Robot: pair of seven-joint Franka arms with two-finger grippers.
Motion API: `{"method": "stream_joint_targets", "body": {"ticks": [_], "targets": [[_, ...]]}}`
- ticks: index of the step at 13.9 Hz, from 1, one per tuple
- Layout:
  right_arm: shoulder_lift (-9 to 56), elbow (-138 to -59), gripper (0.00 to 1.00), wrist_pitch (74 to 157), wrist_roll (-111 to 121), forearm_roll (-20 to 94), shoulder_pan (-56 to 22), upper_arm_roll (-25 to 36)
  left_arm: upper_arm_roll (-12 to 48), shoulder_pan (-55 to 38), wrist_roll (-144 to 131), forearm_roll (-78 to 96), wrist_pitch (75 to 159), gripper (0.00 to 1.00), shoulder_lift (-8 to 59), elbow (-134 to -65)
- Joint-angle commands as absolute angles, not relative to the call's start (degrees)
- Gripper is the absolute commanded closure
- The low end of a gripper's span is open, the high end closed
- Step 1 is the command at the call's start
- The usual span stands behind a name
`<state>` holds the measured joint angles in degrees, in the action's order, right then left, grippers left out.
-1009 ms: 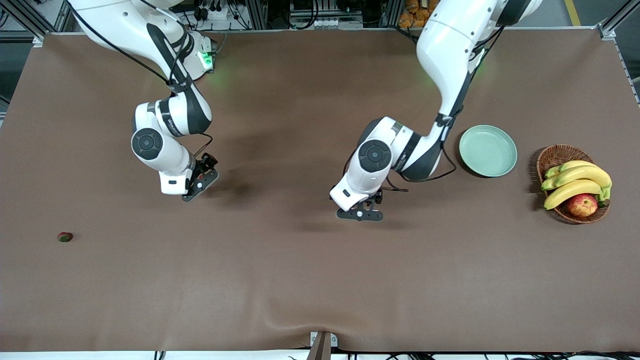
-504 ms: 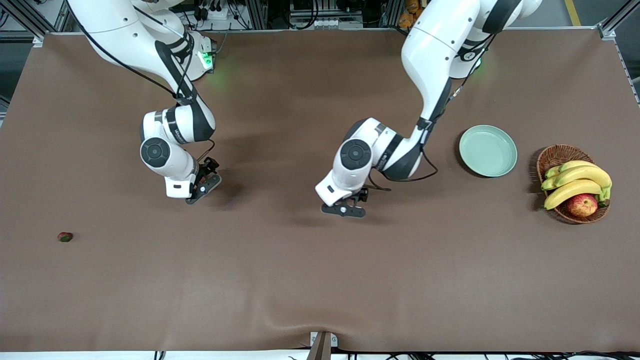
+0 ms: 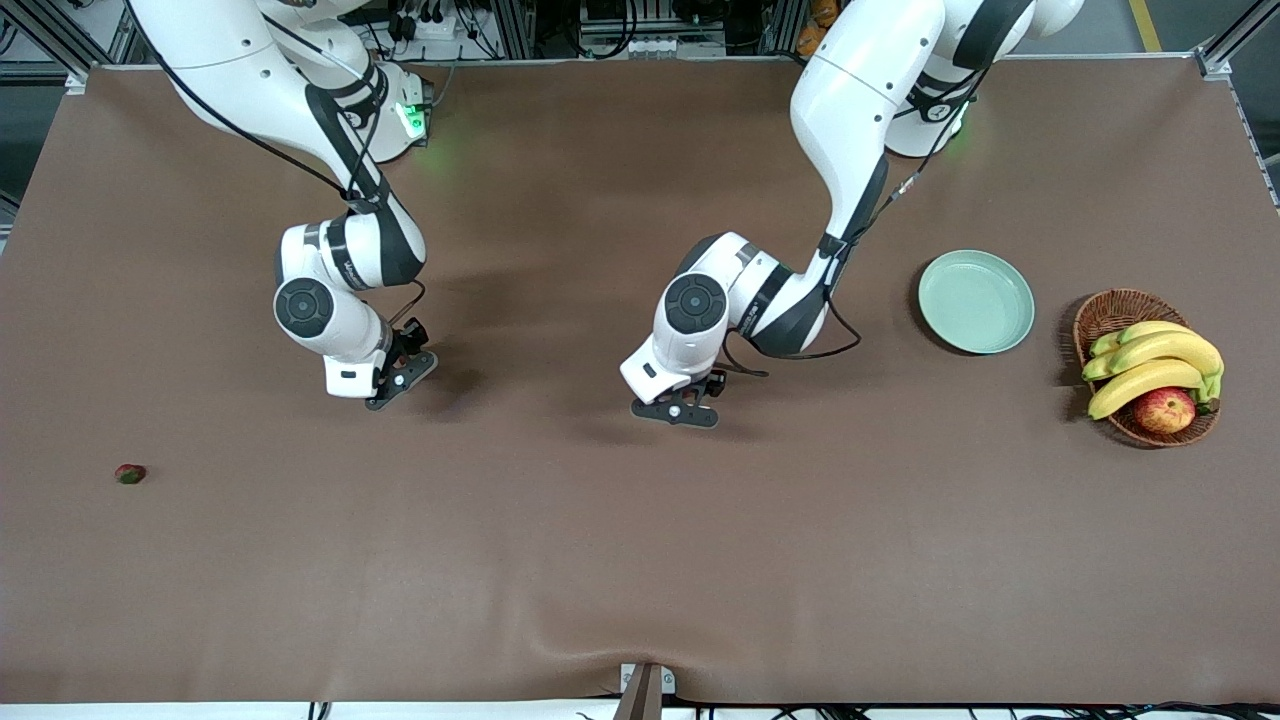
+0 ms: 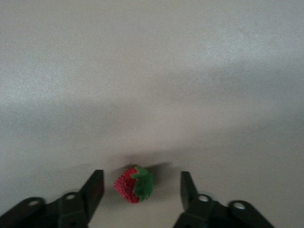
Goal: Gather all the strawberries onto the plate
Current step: 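Grasp the strawberry with the left gripper while the right gripper grasps another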
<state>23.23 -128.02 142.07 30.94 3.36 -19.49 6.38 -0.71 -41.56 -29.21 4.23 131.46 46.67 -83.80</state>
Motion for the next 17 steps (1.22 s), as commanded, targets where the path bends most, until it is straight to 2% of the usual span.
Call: {"method": "stream_joint_targets", "body": {"ticks": [1, 5, 9, 14, 15, 16, 17], "targets": [[21.98, -128.41, 1.0, 140.37, 31.9, 2.9, -18.54, 5.54, -1.05, -41.49, -28.74, 4.83, 131.4, 0.36, 47.11, -83.67], [18.03, -126.57, 1.0, 135.71, 33.47, 2.9, -20.64, 5.19, -1.05, -41.31, -29.44, 4.92, 131.4, 0.42, 46.93, -84.64], [18.72, -119.11, 1.0, 132.72, 37.17, 3.6, -22.93, 5.1, -1.05, -41.4, -29.62, 4.92, 131.4, 0.54, 47.02, -84.55], [20.21, -115.41, 1.0, 132.45, 37.09, 9.04, -26.62, 5.01, -1.05, -41.75, -30.14, 4.92, 131.4, 0.55, 47.02, -84.55], [20.74, -115.14, 1.0, 132.71, 36.92, 9.75, -27.07, 5.01, -1.05, -41.75, -30.06, 4.92, 131.4, 0.6, 47.11, -84.64], [21.09, -114.88, 1.0, 132.89, 36.91, 10.54, -27.16, 5.01, -1.05, -41.84, -29.97, 4.83, 131.4, 0.75, 47.11, -84.64], [21.18, -114.87, 1.0, 132.89, 36.91, 10.63, -27.16, 5.01, -1.05, -41.75, -29.62, 4.83, 131.4, 0.85, 47.11, -84.64]]}}
